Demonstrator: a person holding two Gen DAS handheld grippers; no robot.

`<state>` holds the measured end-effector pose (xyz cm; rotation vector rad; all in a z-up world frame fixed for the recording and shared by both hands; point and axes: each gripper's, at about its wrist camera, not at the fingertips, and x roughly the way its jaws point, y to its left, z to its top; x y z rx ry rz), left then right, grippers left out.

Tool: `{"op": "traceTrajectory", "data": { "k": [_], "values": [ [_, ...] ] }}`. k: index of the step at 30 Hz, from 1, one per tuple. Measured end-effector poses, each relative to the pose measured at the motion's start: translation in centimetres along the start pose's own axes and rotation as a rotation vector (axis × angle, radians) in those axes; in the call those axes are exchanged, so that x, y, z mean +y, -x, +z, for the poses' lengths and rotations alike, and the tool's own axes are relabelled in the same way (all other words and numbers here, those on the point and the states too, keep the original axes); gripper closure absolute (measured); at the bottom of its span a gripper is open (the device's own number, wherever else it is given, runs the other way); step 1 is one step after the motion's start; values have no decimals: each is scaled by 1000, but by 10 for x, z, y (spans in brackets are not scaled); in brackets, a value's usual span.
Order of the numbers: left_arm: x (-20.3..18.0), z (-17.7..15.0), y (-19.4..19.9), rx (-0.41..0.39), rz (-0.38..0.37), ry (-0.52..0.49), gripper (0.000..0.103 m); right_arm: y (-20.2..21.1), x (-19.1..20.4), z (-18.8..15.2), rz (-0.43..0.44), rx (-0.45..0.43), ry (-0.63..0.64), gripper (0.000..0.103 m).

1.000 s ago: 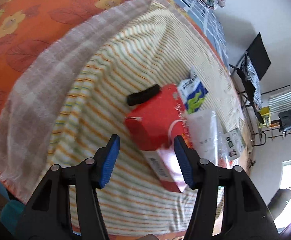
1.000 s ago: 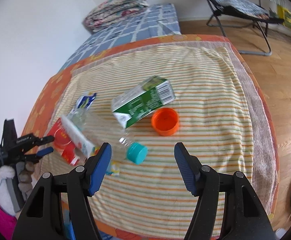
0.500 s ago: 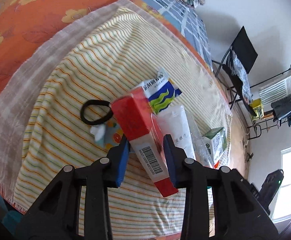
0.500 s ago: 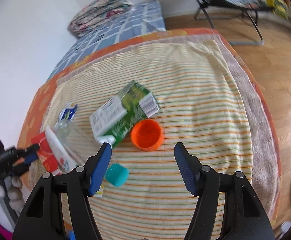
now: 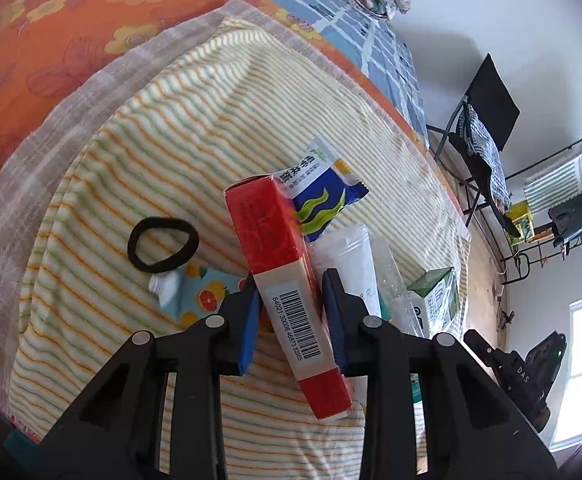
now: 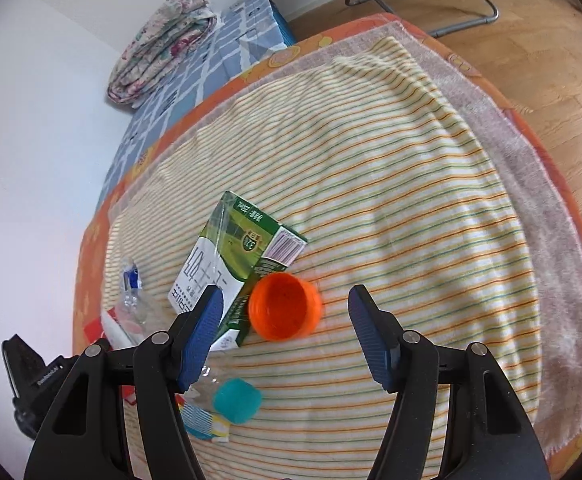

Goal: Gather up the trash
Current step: 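Lift the red box with the left tool while the right tool grasps the orange cap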

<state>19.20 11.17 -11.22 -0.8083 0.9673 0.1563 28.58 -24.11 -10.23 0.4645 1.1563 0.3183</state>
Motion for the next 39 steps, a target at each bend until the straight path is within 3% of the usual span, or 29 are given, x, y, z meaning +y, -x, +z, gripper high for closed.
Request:
{"op": "traceTrajectory", "data": {
  "k": [3, 7, 11, 12, 13, 14, 19, 39],
  "values": [
    [1, 0, 0, -3, 0, -6, 74, -6, 8, -1, -35, 11, 39, 40],
    [0, 0, 1, -9, -2, 0, 75, -16, 11, -7, -105, 41, 73, 63],
    [5, 3, 6, -18, -7, 11, 76, -27, 6, -11, -140, 65, 81, 70],
    [6, 3, 7, -21, -9, 11, 76, -30, 6, -12, -154, 71, 94, 74],
    [6, 4, 9, -27, -9, 8, 77, -33, 7, -13, -165, 79, 107, 88],
    [7, 5, 11, -37, -9, 3, 77, -36, 8, -14, -174, 86, 118, 93],
    [8, 9, 21, -63, -2, -12, 79, -33, 8, -13, -167, 69, 130, 99],
    [27, 0, 98, -177, -13, -92, 83, 37, 23, -28, -147, -59, 258, 100]
  ]
}}
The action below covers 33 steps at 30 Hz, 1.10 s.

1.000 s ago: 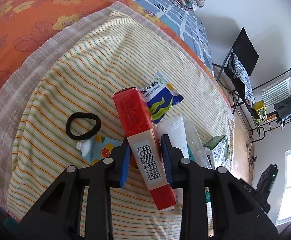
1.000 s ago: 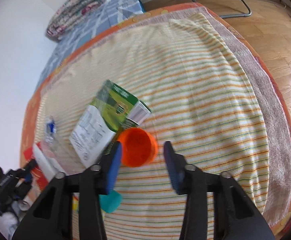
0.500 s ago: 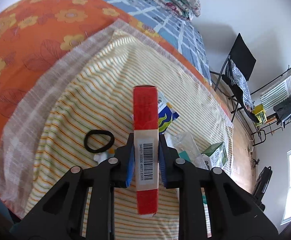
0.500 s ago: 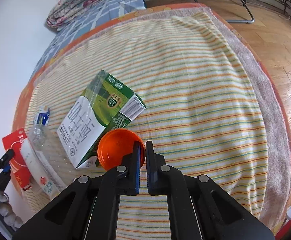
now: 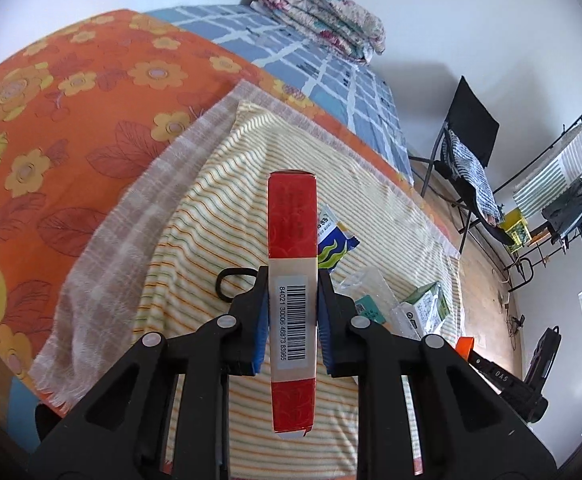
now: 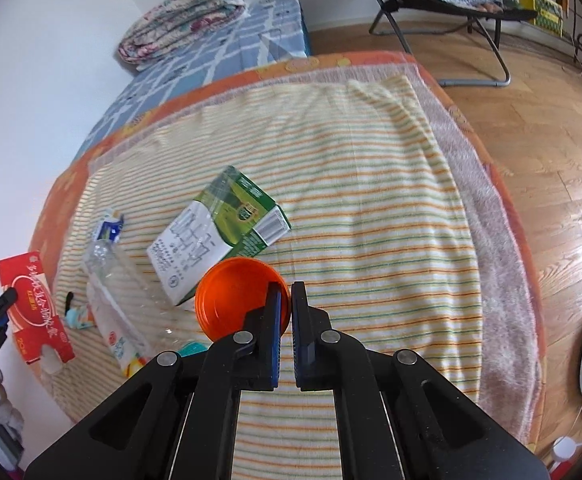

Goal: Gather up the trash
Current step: 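Lift the red box with the left tool while the right tool grasps the orange cap, then carry the red box and orange cap over the basket and release both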

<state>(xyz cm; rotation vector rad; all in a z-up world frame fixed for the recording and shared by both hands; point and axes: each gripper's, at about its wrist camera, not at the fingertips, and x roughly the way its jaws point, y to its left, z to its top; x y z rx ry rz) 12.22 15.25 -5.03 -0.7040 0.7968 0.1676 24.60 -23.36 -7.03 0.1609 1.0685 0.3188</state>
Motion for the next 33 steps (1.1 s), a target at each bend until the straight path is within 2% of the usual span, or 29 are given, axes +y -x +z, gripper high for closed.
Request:
{"op": "traceTrajectory", "data": {
  "k": [9, 19, 27, 33],
  "values": [
    [-18, -26, 44, -7, -66, -82, 83, 44, 22, -19, 63, -49, 75, 100],
    [-38, -80, 76, 27, -108, -213, 83, 87, 65, -74, 131, -78, 224, 100],
    [-34, -129, 87, 87, -131, -243, 83, 100, 94, -130, 194, -41, 336, 100],
    [-27, -168, 81, 173, -134, -251, 83, 92, 98, -168, 206, 20, 378, 100]
  ]
}}
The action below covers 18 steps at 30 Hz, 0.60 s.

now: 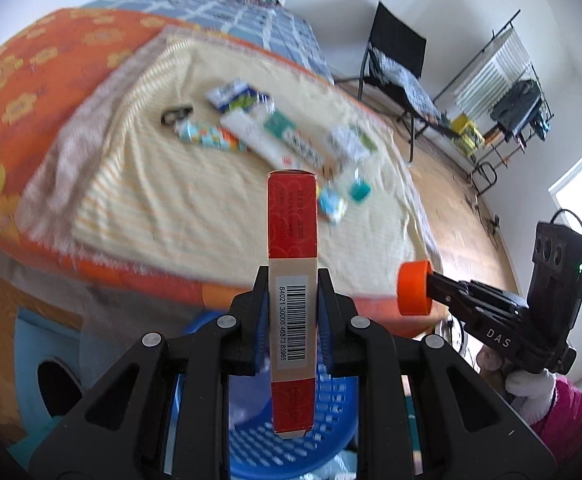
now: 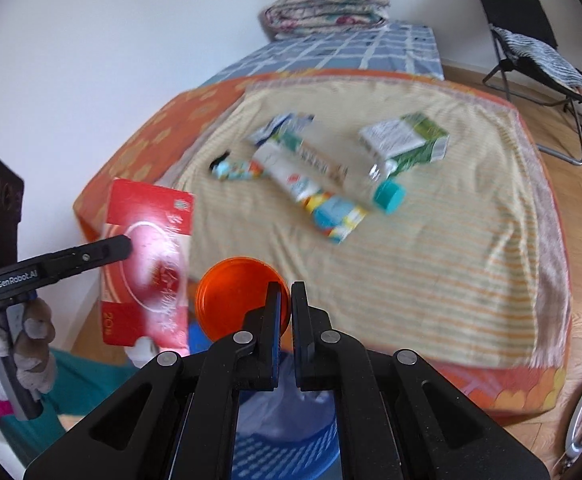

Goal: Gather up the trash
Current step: 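Carry the red box and orange cap over the basket and release both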

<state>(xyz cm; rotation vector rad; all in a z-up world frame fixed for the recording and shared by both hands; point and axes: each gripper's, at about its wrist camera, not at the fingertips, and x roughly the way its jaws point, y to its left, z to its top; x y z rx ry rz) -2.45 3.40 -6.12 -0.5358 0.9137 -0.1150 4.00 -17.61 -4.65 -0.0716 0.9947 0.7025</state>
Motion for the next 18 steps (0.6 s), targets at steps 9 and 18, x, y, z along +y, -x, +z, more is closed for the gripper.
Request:
{"op": "traceTrajectory", "data": {
  "k": [9, 18],
  "values": [
    [-5, -44, -19, 91, 36, -44, 83, -17, 7, -43, 2, 83, 5, 100],
    [-4, -68, -31, 139, 85, -89, 83, -26, 14, -63, 17, 137, -5, 100]
  ]
}}
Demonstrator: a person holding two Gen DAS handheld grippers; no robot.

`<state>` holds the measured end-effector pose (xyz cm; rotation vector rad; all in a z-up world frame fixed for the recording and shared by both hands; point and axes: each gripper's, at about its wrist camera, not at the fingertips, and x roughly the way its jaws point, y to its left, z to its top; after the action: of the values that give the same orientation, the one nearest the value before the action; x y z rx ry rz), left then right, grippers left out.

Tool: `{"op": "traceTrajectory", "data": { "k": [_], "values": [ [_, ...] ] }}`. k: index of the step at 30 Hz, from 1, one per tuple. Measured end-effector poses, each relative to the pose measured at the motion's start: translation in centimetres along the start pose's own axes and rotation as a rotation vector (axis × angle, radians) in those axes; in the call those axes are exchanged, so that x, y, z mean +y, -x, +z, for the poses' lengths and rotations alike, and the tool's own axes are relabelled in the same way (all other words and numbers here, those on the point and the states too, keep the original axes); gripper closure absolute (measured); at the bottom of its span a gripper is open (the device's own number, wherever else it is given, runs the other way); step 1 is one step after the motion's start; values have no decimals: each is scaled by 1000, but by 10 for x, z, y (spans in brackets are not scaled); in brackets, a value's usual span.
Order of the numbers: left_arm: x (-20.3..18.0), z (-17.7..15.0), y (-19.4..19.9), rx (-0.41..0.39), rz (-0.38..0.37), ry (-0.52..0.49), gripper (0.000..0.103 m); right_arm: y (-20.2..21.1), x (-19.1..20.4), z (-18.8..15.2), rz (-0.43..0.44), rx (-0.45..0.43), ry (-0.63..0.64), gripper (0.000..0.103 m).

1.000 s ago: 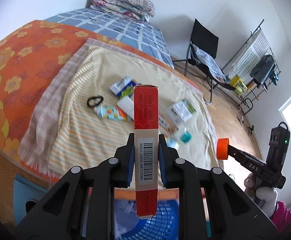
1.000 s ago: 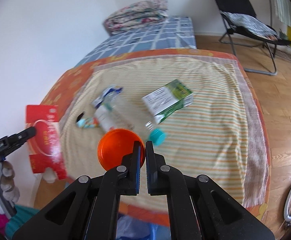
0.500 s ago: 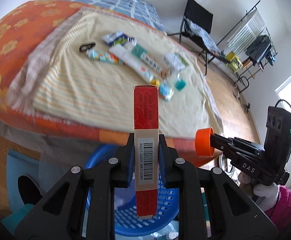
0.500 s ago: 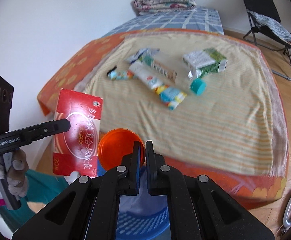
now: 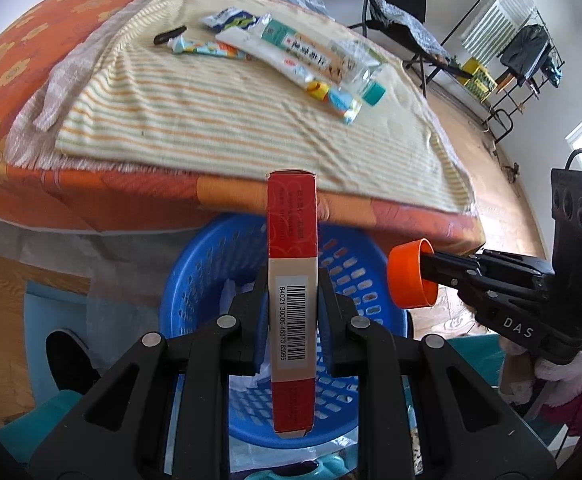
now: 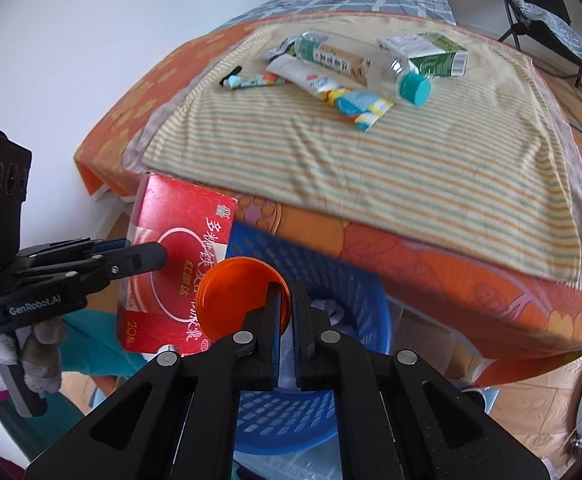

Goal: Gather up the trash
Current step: 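Carry the red box and orange cap over the basket and release both, then raise both open tools from the basket back toward the bed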

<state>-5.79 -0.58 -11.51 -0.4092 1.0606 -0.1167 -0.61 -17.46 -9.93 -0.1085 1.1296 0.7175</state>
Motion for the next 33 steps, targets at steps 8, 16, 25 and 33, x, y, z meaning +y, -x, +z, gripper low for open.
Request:
{"op": "traceTrajectory", "data": {
  "k": [8, 16, 25, 33],
  "values": [
    [0, -9, -8, 37, 34, -21, 82, -16, 7, -14, -5, 64, 26, 100],
    [0, -9, -12, 59, 44, -27, 75, -22, 8, -17, -26, 85, 39, 99],
    [2, -7, -14, 63, 64, -18, 64, -27, 4, -19, -36, 118, 15, 80],
    [8, -7, -13, 64, 66, 5, 64, -25, 5, -17, -31, 111, 9, 58]
  ]
}}
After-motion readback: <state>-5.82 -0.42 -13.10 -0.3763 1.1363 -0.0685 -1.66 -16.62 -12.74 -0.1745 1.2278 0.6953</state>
